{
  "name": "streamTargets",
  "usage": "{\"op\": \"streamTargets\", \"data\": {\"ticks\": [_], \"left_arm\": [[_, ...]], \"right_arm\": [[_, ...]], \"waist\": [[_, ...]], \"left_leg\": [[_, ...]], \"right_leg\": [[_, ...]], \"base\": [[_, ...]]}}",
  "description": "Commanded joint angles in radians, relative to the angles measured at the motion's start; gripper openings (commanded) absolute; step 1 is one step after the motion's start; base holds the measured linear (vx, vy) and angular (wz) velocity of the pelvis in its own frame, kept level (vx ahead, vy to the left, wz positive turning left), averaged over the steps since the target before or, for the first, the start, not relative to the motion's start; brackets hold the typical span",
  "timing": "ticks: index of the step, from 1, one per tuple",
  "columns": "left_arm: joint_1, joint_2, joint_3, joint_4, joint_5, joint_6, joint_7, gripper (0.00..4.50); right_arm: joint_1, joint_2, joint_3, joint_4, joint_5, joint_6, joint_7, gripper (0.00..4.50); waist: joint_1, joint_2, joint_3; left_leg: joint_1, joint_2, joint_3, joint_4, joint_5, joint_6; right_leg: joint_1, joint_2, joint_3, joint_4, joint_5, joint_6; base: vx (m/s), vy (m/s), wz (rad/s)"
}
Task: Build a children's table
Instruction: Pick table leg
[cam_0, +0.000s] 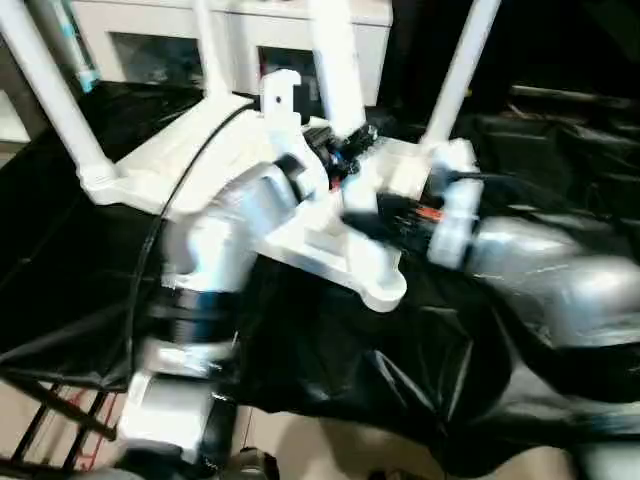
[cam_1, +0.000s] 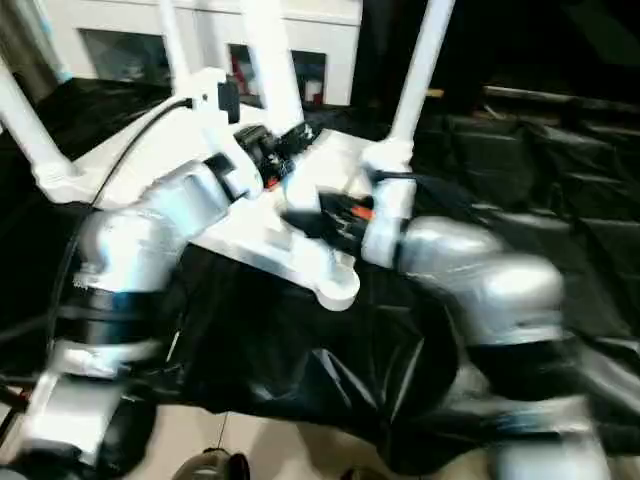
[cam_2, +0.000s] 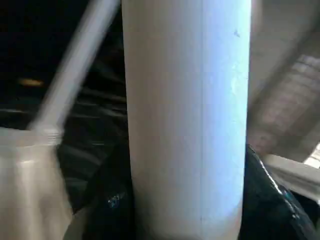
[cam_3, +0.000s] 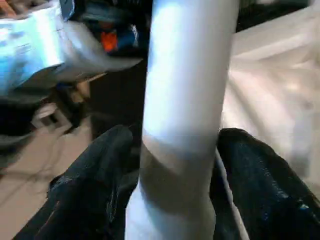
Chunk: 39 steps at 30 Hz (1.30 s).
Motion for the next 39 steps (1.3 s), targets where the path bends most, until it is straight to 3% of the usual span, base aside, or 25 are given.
{"op": "streamTargets", "data": {"ticks": [1, 2, 9, 10, 19, 21, 22, 25, 28, 31, 33, 34, 37, 39], "left_arm": [[-0.027, 0.005, -0.001, -0.015, -0.068, 0.035, -0.098, 1.89], [-0.032, 0.033, 0.002, -0.018, -0.115, 0.065, -0.186, 1.89], [-0.031, 0.054, -0.020, -0.044, -0.168, 0.091, -0.304, 1.88], [-0.031, 0.053, -0.020, -0.043, -0.168, 0.090, -0.305, 1.88], [-0.035, 0.054, -0.028, -0.019, -0.162, 0.076, -0.329, 1.88], [-0.040, 0.052, -0.030, -0.006, -0.141, 0.060, -0.315, 1.88], [-0.042, 0.050, -0.033, 0.001, -0.121, 0.046, -0.292, 2.44], [-0.053, 0.037, -0.034, 0.029, -0.071, 0.009, -0.224, 2.75], [-0.041, 0.036, -0.053, 0.019, -0.028, -0.026, -0.195, 2.89], [-0.038, 0.015, -0.063, 0.026, 0.050, -0.076, -0.079, 3.02], [-0.040, 0.007, -0.059, 0.031, 0.061, -0.083, -0.055, 3.02], [-0.042, -0.004, -0.052, 0.034, 0.073, -0.091, -0.021, 2.72], [-0.045, -0.027, -0.042, 0.036, 0.087, -0.111, 0.033, 2.64], [-0.046, -0.034, -0.045, 0.036, 0.091, -0.117, 0.039, 2.26]], "right_arm": [[-0.008, -0.030, 0.007, -0.032, 0.035, 0.031, 0.063, 3.18], [-0.003, -0.064, 0.024, -0.045, 0.051, 0.051, 0.108, 3.18], [-0.007, -0.055, 0.064, -0.036, 0.027, 0.034, 0.101, 3.18], [-0.008, -0.051, 0.062, -0.032, 0.026, 0.035, 0.095, 2.89], [-0.014, -0.013, 0.053, -0.002, 0.018, 0.022, 0.058, 2.17], [-0.011, 0.012, 0.041, 0.002, 0.014, 0.014, 0.030, 2.02], [-0.011, 0.018, 0.037, 0.003, 0.011, 0.010, 0.020, 1.99], [-0.011, 0.032, 0.030, 0.009, 0.001, 0.000, -0.005, 1.94], [-0.010, 0.046, 0.021, 0.013, -0.009, -0.014, -0.030, 1.93], [-0.007, 0.057, 0.018, 0.014, -0.021, -0.030, -0.055, 1.93], [-0.006, 0.058, 0.018, 0.014, -0.022, -0.034, -0.059, 1.93], [-0.005, 0.060, 0.017, 0.014, -0.023, -0.038, -0.065, 1.93], [-0.006, 0.065, 0.014, 0.016, -0.030, -0.048, -0.078, 1.93], [-0.007, 0.066, 0.014, 0.018, -0.035, -0.051, -0.080, 1.92]], "waist": [[0.006, -0.018, -0.097], [0.005, -0.016, -0.095], [0.000, -0.016, -0.091], [0.000, -0.016, -0.091], [0.000, -0.013, -0.093], [0.000, -0.012, -0.094], [0.000, -0.012, -0.094], [0.000, -0.012, -0.094], [0.000, -0.012, -0.094], [-0.001, -0.010, -0.095], [0.000, -0.011, -0.096], [-0.001, -0.009, -0.097], [0.001, -0.013, -0.098], [0.001, -0.014, -0.099]], "left_leg": [[0.046, 0.051, -0.036, -0.070, -0.179, -0.013], [0.044, 0.053, -0.036, -0.070, -0.180, -0.014], [0.049, 0.057, -0.039, -0.073, -0.230, -0.042], [0.049, 0.057, -0.039, -0.074, -0.232, -0.044], [0.050, 0.056, -0.039, -0.076, -0.236, -0.057], [0.048, 0.055, -0.039, -0.076, -0.231, -0.058], [0.050, 0.055, -0.039, -0.075, -0.233, -0.058], [0.051, 0.056, -0.040, -0.077, -0.243, -0.070], [0.049, 0.056, -0.041, -0.078, -0.236, -0.066], [0.049, 0.057, -0.041, -0.078, -0.242, -0.068], [0.047, 0.057, -0.041, -0.077, -0.235, -0.067], [0.046, 0.057, -0.041, -0.076, -0.232, -0.065], [0.045, 0.056, -0.041, -0.074, -0.217, -0.053], [0.045, 0.055, -0.040, -0.073, -0.215, -0.049]], "right_leg": [[0.042, -0.057, 0.031, -0.066, -0.247, -0.198], [0.039, -0.058, 0.032, -0.066, -0.251, -0.207], [0.033, -0.060, 0.034, -0.072, -0.332, -0.192], [0.033, -0.060, 0.033, -0.072, -0.335, -0.190], [0.033, -0.059, 0.034, -0.070, -0.321, -0.183], [0.034, -0.057, 0.033, -0.069, -0.308, -0.185], [0.032, -0.058, 0.034, -0.070, -0.309, -0.185], [0.032, -0.059, 0.033, -0.070, -0.308, -0.183], [0.035, -0.059, 0.034, -0.072, -0.305, -0.173], [0.034, -0.059, 0.034, -0.072, -0.299, -0.172], [0.037, -0.059, 0.033, -0.071, -0.292, -0.171], [0.038, -0.058, 0.033, -0.070, -0.282, -0.172], [0.040, -0.059, 0.033, -0.070, -0.273, -0.177], [0.039, -0.058, 0.032, -0.071, -0.280, -0.180]], "base": [[0.000, 0.000, 0.00], [0.000, 0.000, 0.00], [0.000, 0.000, 0.00], [0.000, 0.000, 0.00], [0.000, 0.000, 0.00], [0.000, 0.000, 0.00], [0.000, 0.000, 0.00], [0.000, 0.000, 0.00], [0.000, 0.000, 0.00], [0.000, 0.000, 0.00], [0.000, 0.000, 0.00], [0.000, 0.000, 0.00], [0.000, 0.000, 0.00], [0.000, 0.000, 0.00]]}}
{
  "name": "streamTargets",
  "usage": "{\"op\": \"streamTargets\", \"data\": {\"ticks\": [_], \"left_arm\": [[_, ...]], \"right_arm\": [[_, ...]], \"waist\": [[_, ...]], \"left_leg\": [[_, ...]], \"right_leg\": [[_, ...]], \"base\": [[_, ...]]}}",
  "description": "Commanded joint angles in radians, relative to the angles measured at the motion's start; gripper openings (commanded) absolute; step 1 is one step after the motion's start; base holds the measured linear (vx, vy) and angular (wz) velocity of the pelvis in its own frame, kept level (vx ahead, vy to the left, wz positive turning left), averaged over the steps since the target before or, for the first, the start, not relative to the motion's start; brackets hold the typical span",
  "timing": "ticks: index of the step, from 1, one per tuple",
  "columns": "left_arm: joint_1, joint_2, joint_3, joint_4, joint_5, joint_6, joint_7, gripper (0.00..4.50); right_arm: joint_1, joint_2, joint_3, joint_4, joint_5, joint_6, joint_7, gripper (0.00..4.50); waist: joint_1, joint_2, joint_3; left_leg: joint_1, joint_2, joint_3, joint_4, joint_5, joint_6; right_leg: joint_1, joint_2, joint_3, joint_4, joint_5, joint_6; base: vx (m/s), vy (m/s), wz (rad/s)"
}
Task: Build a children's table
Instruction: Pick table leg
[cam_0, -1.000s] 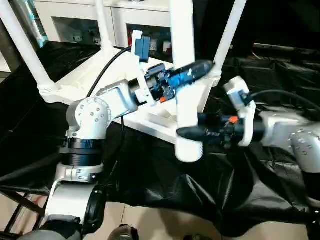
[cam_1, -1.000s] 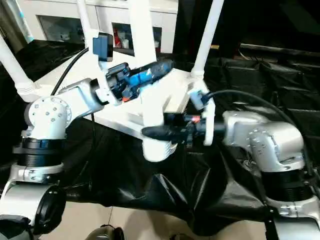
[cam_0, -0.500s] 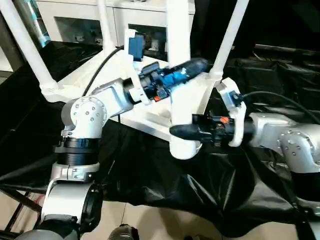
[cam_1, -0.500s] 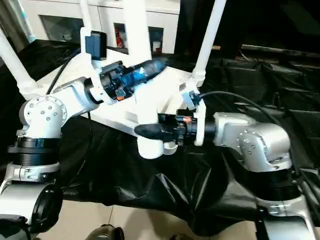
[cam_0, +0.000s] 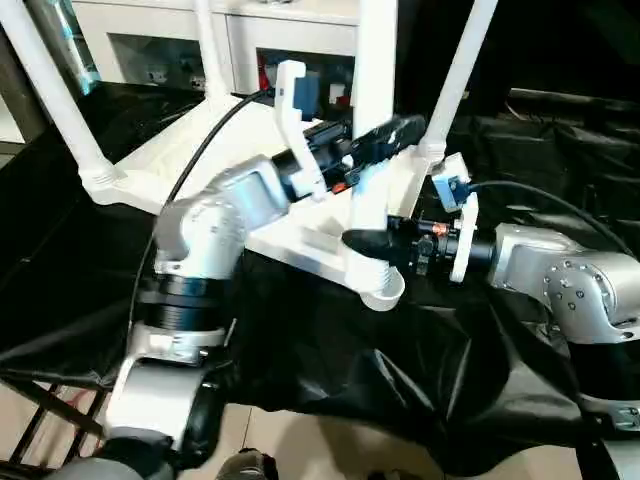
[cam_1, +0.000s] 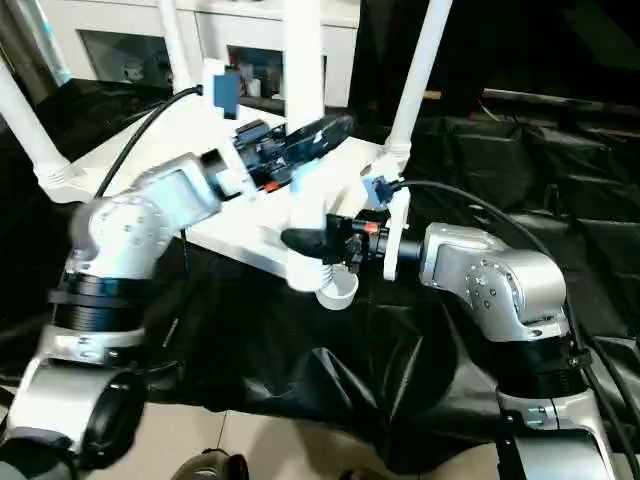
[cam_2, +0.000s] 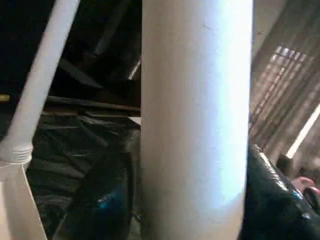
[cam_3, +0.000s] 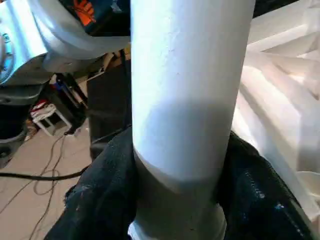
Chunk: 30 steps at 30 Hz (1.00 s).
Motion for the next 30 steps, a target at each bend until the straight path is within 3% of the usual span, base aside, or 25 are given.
{"op": "streamTargets", "data": {"ticks": [1, 7, 10, 15, 28, 29, 30], "left_arm": [[-0.022, -0.008, -0.004, -0.001, 0.023, -0.016, 0.020, 2.21], [-0.019, 0.000, -0.036, -0.015, 0.045, -0.025, 0.001, 1.92], [-0.012, 0.004, -0.060, -0.037, 0.039, -0.008, -0.017, 1.86], [-0.008, 0.005, -0.090, -0.052, 0.037, 0.006, -0.047, 1.85], [-0.010, 0.012, -0.099, -0.063, 0.026, 0.009, -0.065, 1.85], [-0.009, 0.010, -0.097, -0.065, 0.023, 0.014, -0.066, 1.85], [-0.008, 0.013, -0.100, -0.068, 0.023, 0.017, -0.072, 1.85]], "right_arm": [[-0.003, 0.005, -0.007, -0.017, 0.005, -0.015, 0.004, 1.92], [-0.001, -0.015, 0.012, -0.015, -0.013, -0.031, 0.024, 1.91], [-0.012, -0.023, 0.010, 0.005, -0.006, -0.003, 0.023, 2.61], [-0.037, -0.035, 0.018, 0.033, -0.041, -0.014, 0.013, 3.00], [-0.038, -0.053, 0.057, 0.043, -0.057, -0.014, 0.056, 3.02], [-0.037, -0.052, 0.058, 0.044, -0.056, -0.013, 0.057, 2.75], [-0.036, -0.051, 0.058, 0.044, -0.055, -0.011, 0.057, 2.75]], "waist": [[0.003, -0.013, -0.098], [0.003, -0.014, -0.098], [0.003, -0.013, -0.097], [0.001, -0.016, -0.097], [0.003, -0.018, -0.097], [0.003, -0.018, -0.097], [0.003, -0.018, -0.098]], "left_leg": [[0.044, 0.054, -0.040, -0.075, -0.216, -0.047], [0.045, 0.055, -0.040, -0.076, -0.220, -0.045], [0.045, 0.055, -0.040, -0.075, -0.217, -0.043], [0.045, 0.055, -0.039, -0.075, -0.218, -0.044], [0.044, 0.055, -0.038, -0.073, -0.206, -0.035], [0.044, 0.055, -0.038, -0.073, -0.207, -0.035], [0.044, 0.055, -0.038, -0.072, -0.204, -0.034]], "right_leg": [[0.038, -0.058, 0.032, -0.073, -0.283, -0.178], [0.037, -0.057, 0.032, -0.074, -0.293, -0.173], [0.037, -0.057, 0.032, -0.073, -0.286, -0.176], [0.036, -0.057, 0.032, -0.073, -0.296, -0.179], [0.038, -0.058, 0.032, -0.072, -0.289, -0.180], [0.038, -0.058, 0.032, -0.072, -0.291, -0.181], [0.038, -0.058, 0.032, -0.072, -0.289, -0.182]], "base": [[0.000, 0.000, 0.00], [0.000, 0.000, 0.00], [0.000, 0.000, 0.00], [0.000, 0.000, 0.00], [0.000, 0.000, 0.00], [0.000, 0.000, 0.00], [0.000, 0.000, 0.00]]}}
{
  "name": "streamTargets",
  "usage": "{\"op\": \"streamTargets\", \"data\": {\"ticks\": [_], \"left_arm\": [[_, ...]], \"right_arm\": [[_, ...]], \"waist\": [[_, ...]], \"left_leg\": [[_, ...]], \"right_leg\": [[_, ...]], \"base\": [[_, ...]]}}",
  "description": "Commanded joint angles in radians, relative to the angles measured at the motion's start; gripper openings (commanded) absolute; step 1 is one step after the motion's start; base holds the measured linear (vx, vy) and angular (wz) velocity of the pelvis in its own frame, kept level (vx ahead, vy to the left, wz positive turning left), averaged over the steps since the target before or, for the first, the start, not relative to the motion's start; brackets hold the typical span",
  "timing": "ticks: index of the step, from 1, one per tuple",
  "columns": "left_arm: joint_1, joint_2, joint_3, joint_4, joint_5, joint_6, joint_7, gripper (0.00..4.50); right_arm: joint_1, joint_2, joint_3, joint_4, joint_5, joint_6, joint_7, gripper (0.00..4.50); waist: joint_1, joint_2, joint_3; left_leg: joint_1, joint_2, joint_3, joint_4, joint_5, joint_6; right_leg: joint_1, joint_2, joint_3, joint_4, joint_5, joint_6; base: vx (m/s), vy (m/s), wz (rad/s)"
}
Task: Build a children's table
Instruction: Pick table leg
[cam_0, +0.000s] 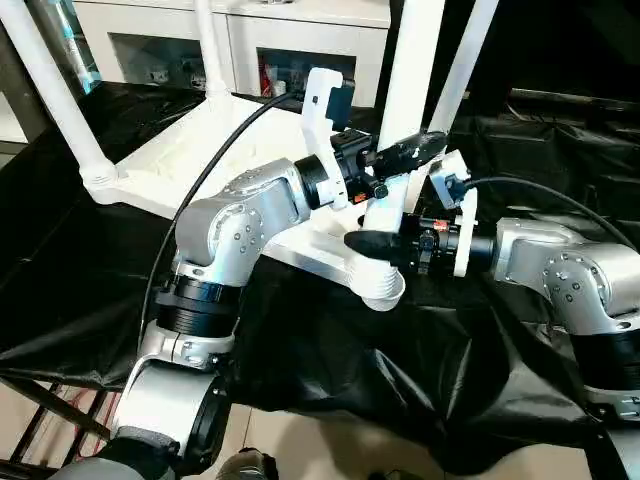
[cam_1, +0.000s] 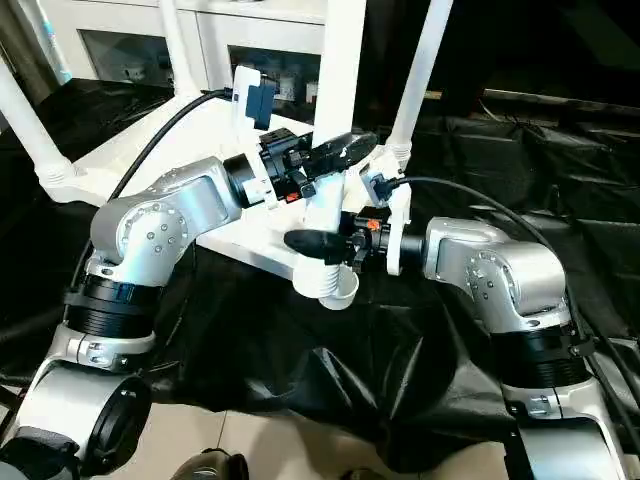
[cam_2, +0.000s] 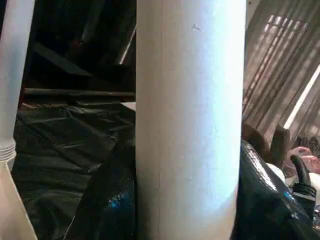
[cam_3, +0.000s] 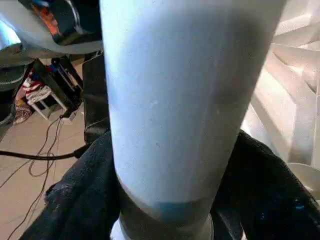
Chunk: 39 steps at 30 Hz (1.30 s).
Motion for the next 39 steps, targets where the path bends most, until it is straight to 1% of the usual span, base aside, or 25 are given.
{"op": "streamTargets", "data": {"ticks": [1, 3, 5, 10, 11, 12, 13, 15, 17, 18, 21, 24, 26, 28, 29, 30, 31, 32, 33, 34, 35, 36, 37, 38, 39], "left_arm": [[-0.008, -0.001, -0.003, -0.037, -0.013, 0.010, -0.020, 1.85], [-0.008, -0.002, -0.002, -0.038, -0.015, 0.012, -0.019, 1.85], [-0.007, -0.003, -0.003, -0.039, -0.017, 0.012, -0.018, 1.85], [-0.008, 0.002, -0.007, -0.027, 0.002, -0.002, -0.011, 1.85], [-0.010, 0.002, -0.002, -0.017, 0.018, -0.020, 0.003, 2.41], [-0.014, -0.005, 0.012, -0.005, 0.006, -0.016, 0.004, 2.41], [-0.015, -0.007, 0.017, -0.002, 0.001, -0.014, 0.004, 2.55], [-0.027, -0.023, 0.056, 0.023, -0.015, -0.027, 0.031, 2.62], [-0.033, -0.033, 0.079, 0.038, -0.018, -0.057, 0.044, 2.92], [-0.041, -0.060, 0.124, 0.065, -0.032, -0.125, 0.067, 2.99], [-0.053, -0.092, 0.176, 0.092, -0.050, -0.203, 0.096, 3.02], [-0.095, -0.125, 0.294, 0.146, -0.138, -0.238, 0.174, 3.04], [-0.125, -0.114, 0.349, 0.204, -0.139, -0.292, 0.208, 3.04], [-0.122, -0.051, 0.325, 0.257, -0.074, -0.342, 0.143, 3.04], [-0.104, 0.001, 0.257, 0.275, 0.007, -0.366, 0.083, 3.04], [-0.093, 0.026, 0.217, 0.281, 0.049, -0.376, 0.052, 3.04], [-0.076, 0.060, 0.156, 0.290, 0.112, -0.394, 0.006, 3.04], [-0.056, 0.096, 0.089, 0.297, 0.174, -0.411, -0.044, 3.04], [-0.033, 0.139, 0.012, 0.304, 0.236, -0.435, -0.105, 3.04], [-0.015, 0.169, -0.042, 0.309, 0.277, -0.452, -0.150, 3.04], [0.018, 0.228, -0.153, 0.327, 0.349, -0.502, -0.254, 3.04], [0.032, 0.249, -0.200, 0.333, 0.373, -0.517, -0.305, 3.04], [0.032, 0.249, -0.200, 0.333, 0.373, -0.517, -0.305, 3.04], [0.049, 0.270, -0.255, 0.342, 0.389, -0.535, -0.396, 3.04], [0.049, 0.270, -0.255, 0.342, 0.389, -0.535, -0.396, 3.04]], "right_arm": [[-0.001, -0.007, 0.004, 0.004, -0.007, 0.010, -0.002, 2.68], [-0.001, -0.006, 0.004, 0.005, -0.005, 0.011, -0.001, 2.63], [0.000, 0.000, 0.002, 0.007, 0.000, 0.011, -0.003, 2.34], [-0.001, 0.008, -0.002, 0.010, -0.002, 0.005, -0.007, 1.95], [0.000, 0.012, -0.005, 0.010, -0.002, 0.002, -0.009, 1.94], [0.000, 0.015, -0.007, 0.011, -0.002, -0.001, -0.012, 1.94], [0.001, 0.016, -0.008, 0.011, -0.002, -0.001, -0.013, 1.93], [0.003, 0.025, -0.016, 0.009, 0.001, -0.008, -0.022, 1.91], [0.005, 0.033, -0.023, 0.007, 0.005, -0.014, -0.030, 1.91], [0.011, 0.056, -0.043, 0.002, 0.011, -0.030, -0.052, 1.91], [0.016, 0.087, -0.073, 0.000, 0.020, -0.045, -0.090, 1.91], [0.021, 0.134, -0.119, 0.005, 0.025, -0.070, -0.162, 1.91], [0.026, 0.161, -0.145, 0.015, 0.003, -0.113, -0.224, 1.91], [0.030, 0.174, -0.178, 0.048, -0.040, -0.175, -0.299, 1.91], [0.033, 0.168, -0.190, 0.068, -0.074, -0.215, -0.334, 1.91], [0.035, 0.163, -0.192, 0.076, -0.092, -0.232, -0.348, 1.91], [0.040, 0.154, -0.192, 0.083, -0.117, -0.251, -0.362, 1.91], [0.048, 0.144, -0.188, 0.083, -0.139, -0.269, -0.365, 1.91], [0.060, 0.134, -0.187, 0.079, -0.162, -0.283, -0.375, 1.91], [0.069, 0.127, -0.189, 0.077, -0.174, -0.288, -0.381, 1.91], [0.090, 0.107, -0.185, 0.070, -0.190, -0.293, -0.381, 1.91], [0.099, 0.101, -0.187, 0.068, -0.193, -0.294, -0.382, 1.91], [0.099, 0.101, -0.187, 0.068, -0.193, -0.294, -0.382, 1.91], [0.109, 0.098, -0.191, 0.068, -0.189, -0.298, -0.386, 1.91], [0.109, 0.098, -0.191, 0.068, -0.189, -0.298, -0.386, 1.91]], "waist": [[0.003, -0.016, -0.097], [0.002, -0.017, -0.097], [0.002, -0.016, -0.098], [0.003, -0.015, -0.098], [0.003, -0.015, -0.098], [0.002, -0.016, -0.097], [0.002, -0.016, -0.098], [0.002, -0.016, -0.098], [0.003, -0.017, -0.098], [0.002, -0.016, -0.099], [0.003, -0.018, -0.100], [0.002, -0.017, -0.102], [0.001, -0.017, -0.101], [-0.003, -0.014, -0.099], [-0.003, -0.013, -0.101], [-0.003, -0.010, -0.102], [-0.007, -0.006, -0.101], [-0.008, -0.007, -0.102], [-0.004, -0.001, -0.102], [0.000, 0.000, -0.103], [-0.001, 0.001, -0.103], [-0.003, 0.001, -0.102], [-0.005, -0.001, -0.102], [-0.006, 0.003, -0.102], [-0.008, 0.001, -0.102]], "left_leg": [[0.044, 0.055, -0.039, -0.073, -0.205, -0.034], [0.044, 0.056, -0.039, -0.073, -0.208, -0.035], [0.045, 0.056, -0.039, -0.073, -0.206, -0.035], [0.045, 0.056, -0.039, -0.073, -0.207, -0.035], [0.045, 0.056, -0.039, -0.073, -0.207, -0.036], [0.045, 0.055, -0.039, -0.073, -0.211, -0.036], [0.045, 0.055, -0.038, -0.073, -0.210, -0.038], [0.045, 0.055, -0.038, -0.073, -0.211, -0.039], [0.044, 0.054, -0.038, -0.071, -0.207, -0.035], [0.043, 0.055, -0.039, -0.072, -0.206, -0.033], [0.042, 0.053, -0.039, -0.071, -0.203, -0.026], [0.043, 0.052, -0.038, -0.069, -0.199, -0.026], [0.045, 0.051, -0.038, -0.070, -0.215, -0.030], [0.044, 0.048, -0.039, -0.073, -0.217, -0.037], [0.048, 0.050, -0.040, -0.076, -0.213, -0.044], [0.050, 0.052, -0.043, -0.079, -0.207, -0.055], [0.049, 0.051, -0.040, -0.080, -0.204, -0.062], [0.052, 0.053, -0.038, -0.081, -0.201, -0.067], [0.056, 0.054, -0.037, -0.081, -0.203, -0.070], [0.054, 0.053, -0.042, -0.081, -0.198, -0.067], [0.054, 0.053, -0.039, -0.083, -0.198, -0.066], [0.053, 0.054, -0.039, -0.084, -0.200, -0.071], [0.051, 0.053, -0.037, -0.084, -0.201, -0.073], [0.050, 0.053, -0.037, -0.085, -0.210, -0.075], [0.050, 0.052, -0.036, -0.084, -0.220, -0.073]], "right_leg": [[0.038, -0.058, 0.032, -0.072, -0.290, -0.182], [0.038, -0.058, 0.032, -0.072, -0.287, -0.183], [0.037, -0.057, 0.032, -0.071, -0.280, -0.186], [0.037, -0.057, 0.032, -0.071, -0.281, -0.188], [0.037, -0.057, 0.032, -0.071, -0.279, -0.187], [0.037, -0.057, 0.032, -0.072, -0.283, -0.185], [0.037, -0.058, 0.032, -0.071, -0.287, -0.185], [0.038, -0.058, 0.032, -0.071, -0.286, -0.187], [0.039, -0.059, 0.032, -0.073, -0.281, -0.190], [0.039, -0.058, 0.031, -0.072, -0.276, -0.189], [0.039, -0.060, 0.031, -0.074, -0.268, -0.190], [0.038, -0.059, 0.029, -0.069, -0.243, -0.206], [0.038, -0.057, 0.028, -0.073, -0.267, -0.197], [0.034, -0.055, 0.028, -0.078, -0.299, -0.163], [0.031, -0.054, 0.029, -0.080, -0.310, -0.140], [0.029, -0.053, 0.030, -0.079, -0.307, -0.124], [0.030, -0.049, 0.031, -0.074, -0.294, -0.124], [0.030, -0.049, 0.032, -0.073, -0.272, -0.128], [0.026, -0.050, 0.033, -0.073, -0.254, -0.130], [0.027, -0.052, 0.033, -0.073, -0.252, -0.126], [0.027, -0.052, 0.034, -0.071, -0.239, -0.132], [0.029, -0.052, 0.035, -0.066, -0.229, -0.138], [0.032, -0.053, 0.035, -0.064, -0.216, -0.153], [0.032, -0.056, 0.035, -0.062, -0.211, -0.171], [0.031, -0.057, 0.035, -0.065, -0.217, -0.177]], "base": [[0.000, 0.000, 0.00], [0.000, 0.000, 0.00], [0.000, 0.000, 0.00], [0.000, 0.000, 0.00], [0.000, 0.000, 0.00], [0.000, 0.000, 0.00], [0.000, 0.000, 0.00], [0.000, 0.000, 0.00], [0.000, 0.000, 0.00], [0.000, 0.000, 0.00], [0.000, 0.000, 0.00], [0.000, 0.000, 0.00], [0.000, 0.000, 0.00], [0.000, 0.000, 0.00], [0.000, 0.000, 0.00], [0.000, 0.000, 0.00], [0.000, 0.000, 0.00], [0.000, 0.000, 0.00], [0.000, 0.000, 0.00], [0.000, 0.000, 0.00], [0.000, 0.000, 0.00], [0.000, 0.000, 0.00], [0.000, 0.000, 0.00], [0.000, 0.000, 0.00], [0.000, 0.000, 0.00]]}}
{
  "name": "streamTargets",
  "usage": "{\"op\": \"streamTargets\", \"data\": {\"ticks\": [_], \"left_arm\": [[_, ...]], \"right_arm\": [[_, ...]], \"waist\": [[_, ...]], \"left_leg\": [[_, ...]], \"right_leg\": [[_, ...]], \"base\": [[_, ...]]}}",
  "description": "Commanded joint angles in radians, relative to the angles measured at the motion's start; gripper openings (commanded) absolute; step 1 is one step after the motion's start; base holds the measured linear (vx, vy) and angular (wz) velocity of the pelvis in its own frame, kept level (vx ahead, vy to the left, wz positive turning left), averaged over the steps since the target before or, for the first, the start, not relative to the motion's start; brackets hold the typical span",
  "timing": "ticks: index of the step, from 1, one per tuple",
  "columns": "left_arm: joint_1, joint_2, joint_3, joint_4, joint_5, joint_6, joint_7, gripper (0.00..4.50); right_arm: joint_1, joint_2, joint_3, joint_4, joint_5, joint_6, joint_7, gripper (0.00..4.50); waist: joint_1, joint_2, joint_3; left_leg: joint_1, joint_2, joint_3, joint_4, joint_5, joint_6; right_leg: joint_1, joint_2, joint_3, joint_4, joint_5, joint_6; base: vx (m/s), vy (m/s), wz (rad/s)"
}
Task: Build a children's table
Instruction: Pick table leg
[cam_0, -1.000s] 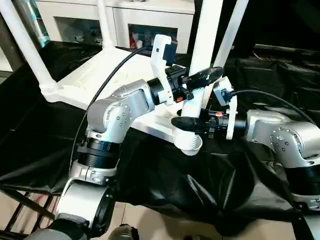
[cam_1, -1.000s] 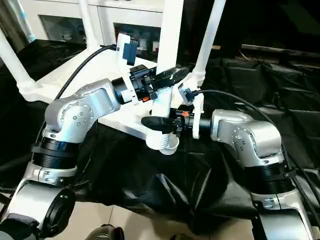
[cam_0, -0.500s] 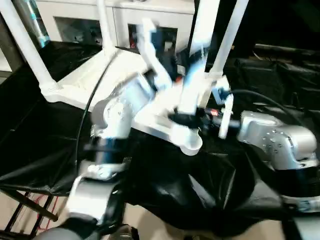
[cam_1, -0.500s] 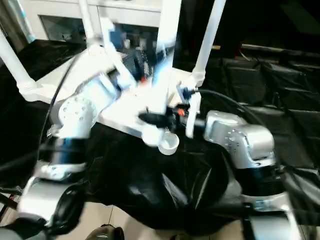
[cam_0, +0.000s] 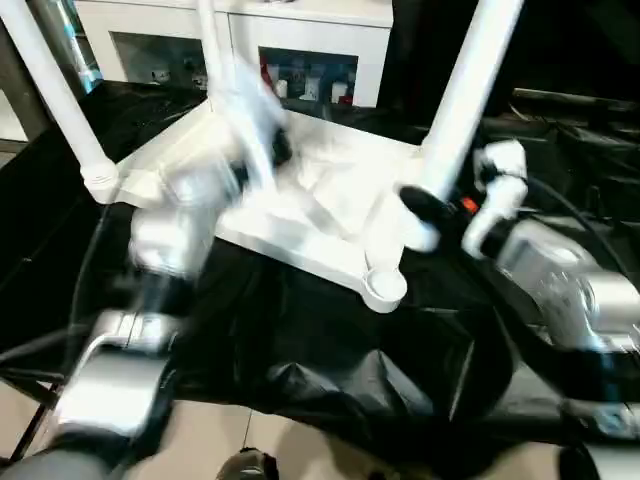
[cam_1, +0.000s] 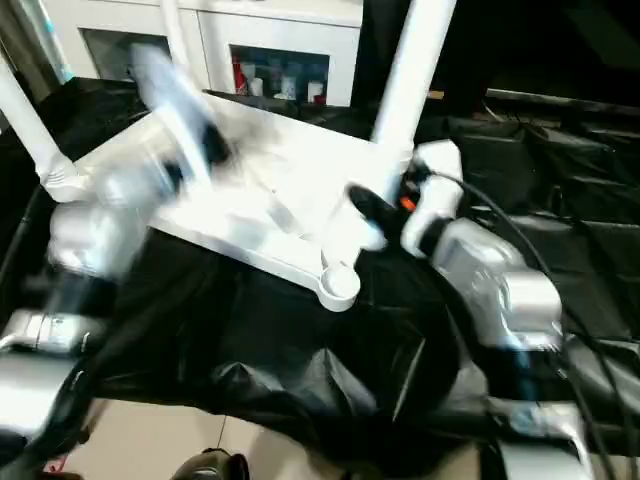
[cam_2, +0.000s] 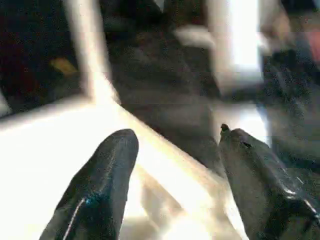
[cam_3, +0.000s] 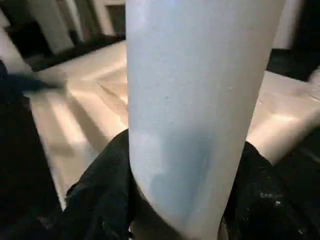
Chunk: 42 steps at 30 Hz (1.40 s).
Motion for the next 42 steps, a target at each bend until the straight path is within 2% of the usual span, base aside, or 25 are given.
{"op": "streamTargets", "data": {"ticks": [1, 2, 4, 5, 6, 7, 8, 9, 11, 13, 14, 17, 18, 21, 22, 25, 26, 27, 28, 32, 33, 35, 36, 38, 42], "left_arm": [[-0.014, 0.020, -0.075, 0.007, 0.051, -0.047, -0.122, 3.04], [-0.014, 0.023, -0.091, 0.014, 0.062, -0.056, -0.142, 3.04], [-0.026, 0.020, -0.142, 0.075, 0.135, -0.124, -0.176, 3.04], [-0.039, 0.016, -0.163, 0.115, 0.169, -0.162, -0.177, 3.04], [-0.048, 0.014, -0.175, 0.141, 0.189, -0.186, -0.177, 3.04], [-0.048, 0.014, -0.175, 0.141, 0.189, -0.186, -0.177, 3.04], [-0.075, 0.011, -0.214, 0.217, 0.248, -0.261, -0.162, 3.04], [-0.075, 0.011, -0.214, 0.217, 0.248, -0.261, -0.162, 3.04], [-0.130, 0.002, -0.269, 0.357, 0.337, -0.336, -0.106, 3.04], [-0.138, -0.001, -0.276, 0.379, 0.351, -0.345, -0.089, 3.04], [-0.150, -0.009, -0.274, 0.415, 0.364, -0.356, -0.069, 3.04], [-0.173, -0.027, -0.263, 0.482, 0.383, -0.376, -0.036, 2.69], [-0.181, -0.034, -0.259, 0.503, 0.387, -0.382, -0.024, 2.69], [-0.199, -0.043, -0.261, 0.548, 0.404, -0.404, 0.003, 2.42], [-0.218, -0.052, -0.265, 0.601, 0.419, -0.426, -0.001, 2.42], [-0.235, -0.059, -0.254, 0.640, 0.420, -0.429, -0.042, 2.20], [-0.241, -0.058, -0.251, 0.648, 0.418, -0.423, -0.071, 2.02], [-0.248, -0.057, -0.246, 0.652, 0.409, -0.409, -0.125, 2.02], [-0.257, -0.056, -0.243, 0.660, 0.405, -0.401, -0.178, 1.83], [-0.271, -0.053, -0.248, 0.669, 0.404, -0.360, -0.279, 1.64], [-0.277, -0.049, -0.259, 0.668, 0.411, -0.332, -0.327, 1.42], [-0.287, -0.044, -0.283, 0.674, 0.435, -0.303, -0.386, 1.37], [-0.290, -0.040, -0.298, 0.677, 0.457, -0.300, -0.395, 1.35], [-0.291, -0.037, -0.311, 0.679, 0.485, -0.303, -0.390, 1.03], [-0.291, -0.029, -0.327, 0.679, 0.521, -0.311, -0.368, 0.84]], "right_arm": [[0.008, -0.012, 0.004, -0.017, -0.012, -0.032, -0.005, 1.91], [0.010, -0.013, 0.006, -0.017, -0.015, -0.036, -0.006, 1.91], [0.016, -0.011, 0.015, -0.023, -0.025, -0.045, -0.002, 1.91], [0.019, -0.008, 0.017, -0.026, -0.031, -0.048, -0.001, 1.91], [0.020, -0.006, 0.018, -0.028, -0.035, -0.050, 0.000, 1.91], [0.020, -0.006, 0.018, -0.028, -0.035, -0.050, 0.000, 1.91], [0.023, -0.001, 0.021, -0.032, -0.038, -0.052, 0.000, 1.91], [0.023, -0.001, 0.021, -0.032, -0.038, -0.052, 0.000, 1.91], [0.030, 0.001, 0.029, -0.040, -0.039, -0.055, 0.000, 1.91], [0.032, 0.001, 0.031, -0.041, -0.040, -0.057, 0.000, 1.91], [0.034, 0.000, 0.033, -0.041, -0.040, -0.059, 0.001, 1.91], [0.038, 0.001, 0.035, -0.046, -0.041, -0.059, 0.001, 1.91], [0.040, 0.001, 0.035, -0.049, -0.041, -0.058, 0.001, 1.91], [0.045, 0.004, 0.036, -0.056, -0.044, -0.055, 0.002, 1.91], [0.052, 0.002, 0.042, -0.062, -0.046, -0.054, 0.004, 1.91], [0.057, 0.000, 0.048, -0.067, -0.044, -0.053, 0.007, 1.91], [0.058, -0.001, 0.050, -0.067, -0.044, -0.053, 0.009, 1.91], [0.061, -0.006, 0.053, -0.067, -0.046, -0.053, 0.014, 1.91], [0.063, -0.012, 0.059, -0.067, -0.049, -0.054, 0.021, 1.91], [0.068, -0.018, 0.062, -0.067, -0.053, -0.054, 0.031, 1.91], [0.069, -0.022, 0.063, -0.066, -0.055, -0.055, 0.035, 1.91], [0.069, -0.029, 0.066, -0.059, -0.062, -0.059, 0.041, 1.91], [0.068, -0.032, 0.069, -0.055, -0.065, -0.062, 0.044, 1.91], [0.065, -0.034, 0.073, -0.050, -0.068, -0.066, 0.047, 1.91], [0.058, -0.037, 0.082, -0.040, -0.078, -0.075, 0.053, 1.91]], "waist": [[-0.004, 0.002, -0.100], [-0.003, -0.001, -0.098], [-0.006, 0.006, -0.095], [-0.008, 0.002, -0.093], [-0.009, 0.003, -0.095], [-0.009, 0.002, -0.096], [-0.011, 0.007, -0.095], [-0.011, 0.007, -0.095], [-0.012, 0.012, -0.097], [-0.014, 0.009, -0.098], [-0.014, 0.013, -0.097], [-0.013, 0.012, -0.099], [-0.012, 0.015, -0.099], [-0.012, 0.014, -0.099], [-0.012, 0.014, -0.097], [-0.012, 0.016, -0.095], [-0.012, 0.015, -0.096], [-0.013, 0.014, -0.095], [-0.011, 0.016, -0.096], [-0.011, 0.013, -0.097], [-0.010, 0.013, -0.097], [-0.008, 0.015, -0.097], [-0.008, 0.008, -0.097], [-0.007, 0.010, -0.096], [-0.009, 0.009, -0.094]], "left_leg": [[0.054, 0.054, -0.037, -0.082, -0.243, -0.077], [0.052, 0.053, -0.039, -0.083, -0.252, -0.073], [0.056, 0.055, -0.039, -0.084, -0.287, -0.083], [0.056, 0.055, -0.040, -0.085, -0.309, -0.085], [0.055, 0.055, -0.042, -0.085, -0.317, -0.084], [0.055, 0.055, -0.043, -0.085, -0.316, -0.086], [0.054, 0.055, -0.044, -0.086, -0.319, -0.086], [0.058, 0.055, -0.043, -0.086, -0.331, -0.088], [0.059, 0.056, -0.046, -0.087, -0.345, -0.093], [0.058, 0.056, -0.046, -0.087, -0.344, -0.092], [0.058, 0.056, -0.045, -0.086, -0.340, -0.087], [0.057, 0.055, -0.043, -0.083, -0.319, -0.072], [0.055, 0.055, -0.043, -0.083, -0.309, -0.065], [0.056, 0.055, -0.042, -0.082, -0.317, -0.058], [0.057, 0.055, -0.043, -0.084, -0.326, -0.056], [0.059, 0.055, -0.045, -0.084, -0.346, -0.061], [0.059, 0.056, -0.045, -0.084, -0.349, -0.063], [0.059, 0.056, -0.045, -0.085, -0.351, -0.063], [0.059, 0.057, -0.045, -0.085, -0.345, -0.063], [0.058, 0.057, -0.043, -0.085, -0.325, -0.053], [0.057, 0.057, -0.043, -0.084, -0.314, -0.048], [0.058, 0.058, -0.042, -0.083, -0.306, -0.046], [0.057, 0.058, -0.041, -0.083, -0.304, -0.042], [0.058, 0.060, -0.043, -0.083, -0.312, -0.042], [0.060, 0.062, -0.046, -0.086, -0.341, -0.051]], "right_leg": [[0.033, -0.059, 0.034, -0.062, -0.230, -0.193], [0.032, -0.062, 0.035, -0.071, -0.253, -0.189], [0.028, -0.061, 0.036, -0.073, -0.295, -0.184], [0.029, -0.062, 0.036, -0.075, -0.317, -0.179], [0.030, -0.063, 0.037, -0.079, -0.337, -0.169], [0.030, -0.063, 0.037, -0.077, -0.336, -0.168], [0.028, -0.061, 0.036, -0.079, -0.335, -0.170], [0.025, -0.061, 0.036, -0.080, -0.341, -0.167], [0.028, -0.062, 0.034, -0.074, -0.310, -0.182], [0.029, -0.062, 0.034, -0.073, -0.296, -0.189], [0.029, -0.063, 0.034, -0.073, -0.285, -0.199], [0.032, -0.062, 0.033, -0.070, -0.239, -0.223], [0.033, -0.061, 0.033, -0.069, -0.220, -0.231], [0.033, -0.060, 0.032, -0.070, -0.215, -0.238], [0.032, -0.060, 0.031, -0.073, -0.226, -0.238], [0.033, -0.063, 0.032, -0.076, -0.253, -0.237], [0.032, -0.064, 0.032, -0.076, -0.259, -0.239], [0.032, -0.064, 0.031, -0.076, -0.261, -0.242], [0.033, -0.066, 0.032, -0.076, -0.259, -0.244], [0.035, -0.067, 0.032, -0.071, -0.217, -0.263], [0.036, -0.067, 0.032, -0.070, -0.208, -0.269], [0.036, -0.068, 0.032, -0.070, -0.206, -0.273], [0.037, -0.068, 0.032, -0.069, -0.209, -0.274], [0.037, -0.072, 0.033, -0.072, -0.232, -0.271], [0.036, -0.072, 0.032, -0.076, -0.277, -0.263]], "base": [[0.000, 0.000, 0.00], [0.000, 0.000, 0.00], [0.000, 0.000, 0.00], [0.000, 0.000, 0.00], [0.000, 0.000, 0.00], [0.000, 0.000, 0.00], [0.000, 0.000, 0.00], [0.000, 0.000, 0.00], [0.000, 0.000, 0.00], [0.000, 0.000, 0.00], [0.000, 0.000, 0.00], [0.000, 0.000, 0.00], [0.000, 0.000, 0.00], [0.000, 0.000, 0.00], [0.000, 0.000, 0.00], [0.000, 0.000, 0.00], [0.000, 0.000, 0.00], [0.000, 0.000, 0.00], [0.000, 0.000, 0.00], [0.000, 0.000, 0.00], [0.000, 0.000, 0.00], [0.000, 0.000, 0.00], [0.000, 0.000, 0.00], [0.000, 0.000, 0.00], [0.000, 0.000, 0.00]]}}
